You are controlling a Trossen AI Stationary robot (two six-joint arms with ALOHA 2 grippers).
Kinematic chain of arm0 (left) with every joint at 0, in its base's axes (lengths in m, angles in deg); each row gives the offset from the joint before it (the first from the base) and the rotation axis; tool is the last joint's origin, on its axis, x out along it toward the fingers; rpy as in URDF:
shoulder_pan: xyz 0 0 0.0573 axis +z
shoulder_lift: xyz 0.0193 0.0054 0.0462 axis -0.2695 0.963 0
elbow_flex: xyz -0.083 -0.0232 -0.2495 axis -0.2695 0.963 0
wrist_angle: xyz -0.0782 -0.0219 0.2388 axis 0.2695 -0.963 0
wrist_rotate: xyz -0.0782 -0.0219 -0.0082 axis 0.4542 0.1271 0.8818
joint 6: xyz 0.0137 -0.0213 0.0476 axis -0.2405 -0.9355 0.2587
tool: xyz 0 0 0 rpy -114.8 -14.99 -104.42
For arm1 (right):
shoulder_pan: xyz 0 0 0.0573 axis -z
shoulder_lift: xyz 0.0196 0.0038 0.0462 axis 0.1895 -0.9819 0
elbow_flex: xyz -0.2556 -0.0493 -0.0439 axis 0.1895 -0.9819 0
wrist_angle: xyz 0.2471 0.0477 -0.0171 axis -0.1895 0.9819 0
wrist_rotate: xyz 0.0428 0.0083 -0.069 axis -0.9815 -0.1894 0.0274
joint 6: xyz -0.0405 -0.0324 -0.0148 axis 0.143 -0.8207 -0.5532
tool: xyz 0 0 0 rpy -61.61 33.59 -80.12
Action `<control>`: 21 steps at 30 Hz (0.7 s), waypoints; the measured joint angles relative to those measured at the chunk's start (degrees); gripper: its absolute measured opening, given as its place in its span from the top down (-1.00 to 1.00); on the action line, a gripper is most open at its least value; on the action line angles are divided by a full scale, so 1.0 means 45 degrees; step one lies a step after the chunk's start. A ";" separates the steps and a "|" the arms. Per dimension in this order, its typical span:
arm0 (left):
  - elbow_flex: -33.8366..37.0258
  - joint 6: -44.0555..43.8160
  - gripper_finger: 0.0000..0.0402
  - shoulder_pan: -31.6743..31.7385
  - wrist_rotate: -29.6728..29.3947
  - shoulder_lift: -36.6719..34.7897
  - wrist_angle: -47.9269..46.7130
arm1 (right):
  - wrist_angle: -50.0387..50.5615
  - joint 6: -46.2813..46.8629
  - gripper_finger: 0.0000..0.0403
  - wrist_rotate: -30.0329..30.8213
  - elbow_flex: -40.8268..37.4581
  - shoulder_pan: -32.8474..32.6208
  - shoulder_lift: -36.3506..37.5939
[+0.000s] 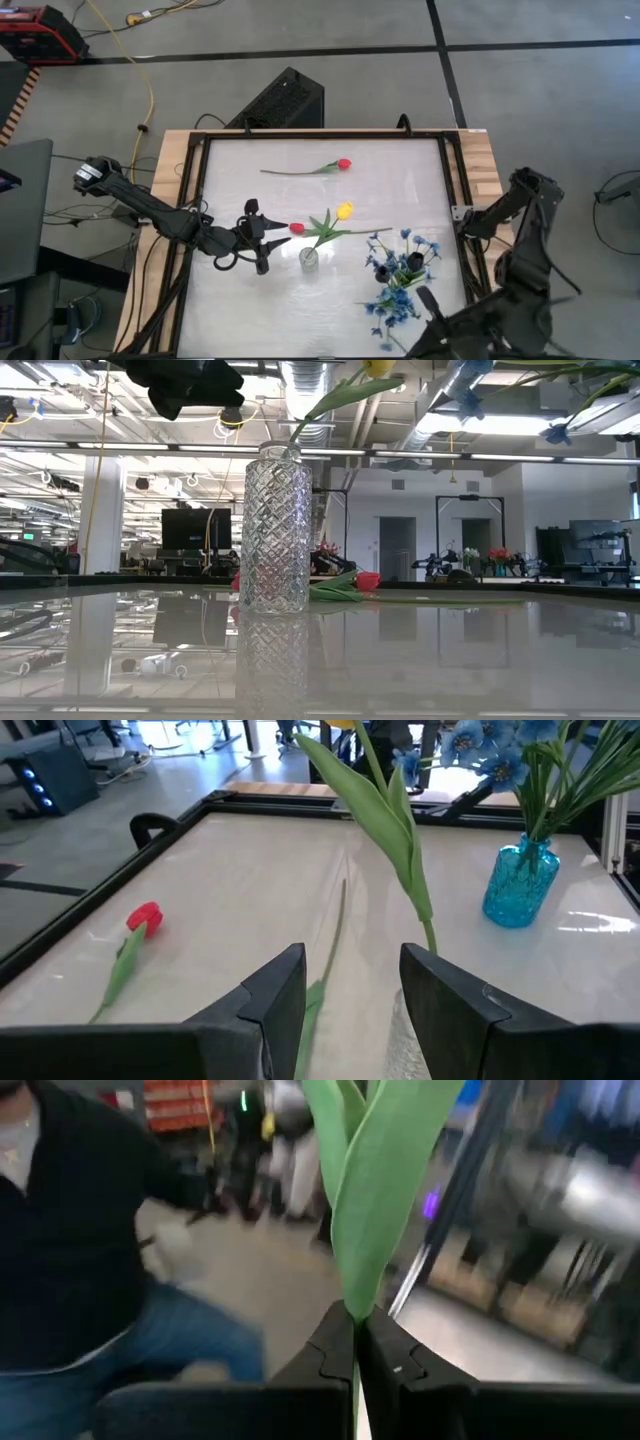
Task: Sort flowers into vase by color
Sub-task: Put the yellow flower into the transparent vase
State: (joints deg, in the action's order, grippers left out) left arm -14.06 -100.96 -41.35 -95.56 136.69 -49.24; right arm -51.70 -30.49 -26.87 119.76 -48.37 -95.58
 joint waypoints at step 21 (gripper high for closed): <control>0.0000 0.2279 0.24 -0.0015 0.0230 0.0000 -0.0961 | -0.4621 -0.0235 0.86 -0.4949 -0.1406 1.0188 -0.0133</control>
State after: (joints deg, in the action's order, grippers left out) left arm -14.06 -90.70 -41.42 -94.53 136.69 -53.56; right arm -72.50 -31.55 -49.14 113.43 -2.52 -96.18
